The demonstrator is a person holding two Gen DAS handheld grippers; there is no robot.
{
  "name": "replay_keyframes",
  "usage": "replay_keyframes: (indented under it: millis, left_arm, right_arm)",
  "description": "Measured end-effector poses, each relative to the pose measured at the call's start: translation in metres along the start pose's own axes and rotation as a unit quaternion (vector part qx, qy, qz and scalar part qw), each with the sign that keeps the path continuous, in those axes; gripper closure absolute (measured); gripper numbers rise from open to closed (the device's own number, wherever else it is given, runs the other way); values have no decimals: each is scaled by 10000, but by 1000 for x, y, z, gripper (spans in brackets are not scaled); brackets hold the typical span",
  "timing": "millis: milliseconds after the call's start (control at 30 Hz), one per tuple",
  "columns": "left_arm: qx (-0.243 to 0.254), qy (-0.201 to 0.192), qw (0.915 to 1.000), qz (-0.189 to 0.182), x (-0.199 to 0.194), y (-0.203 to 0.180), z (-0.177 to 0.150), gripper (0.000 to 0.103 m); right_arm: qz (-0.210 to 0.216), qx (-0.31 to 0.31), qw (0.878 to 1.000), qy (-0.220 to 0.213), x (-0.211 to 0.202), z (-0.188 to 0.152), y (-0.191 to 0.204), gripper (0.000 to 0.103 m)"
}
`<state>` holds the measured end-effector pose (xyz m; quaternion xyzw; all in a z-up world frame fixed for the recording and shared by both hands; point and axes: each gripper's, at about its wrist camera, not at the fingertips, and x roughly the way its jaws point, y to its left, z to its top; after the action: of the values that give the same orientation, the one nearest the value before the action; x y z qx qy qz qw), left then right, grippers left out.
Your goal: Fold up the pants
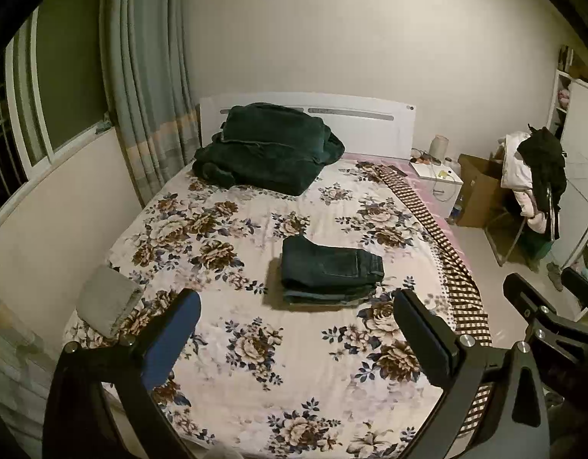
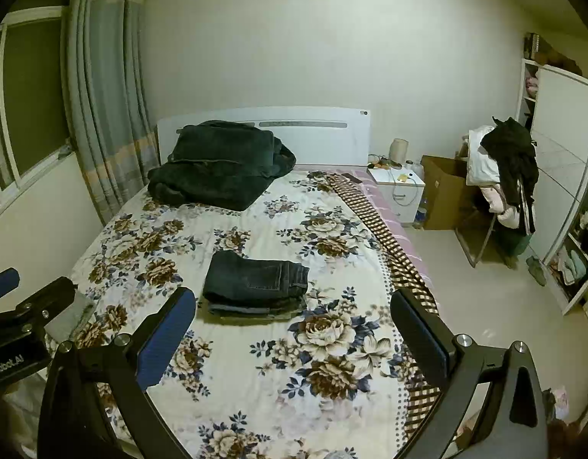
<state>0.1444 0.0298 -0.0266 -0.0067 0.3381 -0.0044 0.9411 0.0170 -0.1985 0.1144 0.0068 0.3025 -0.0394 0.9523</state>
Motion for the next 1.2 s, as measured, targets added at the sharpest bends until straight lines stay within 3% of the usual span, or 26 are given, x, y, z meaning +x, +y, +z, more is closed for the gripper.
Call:
replay_keyframes:
  millis: [1200]
  left_arm:
    - [-81, 45, 9997, 211, -5, 6, -4, 0]
  right_arm:
    - [95, -13, 9998, 182, 3, -12, 16, 0]
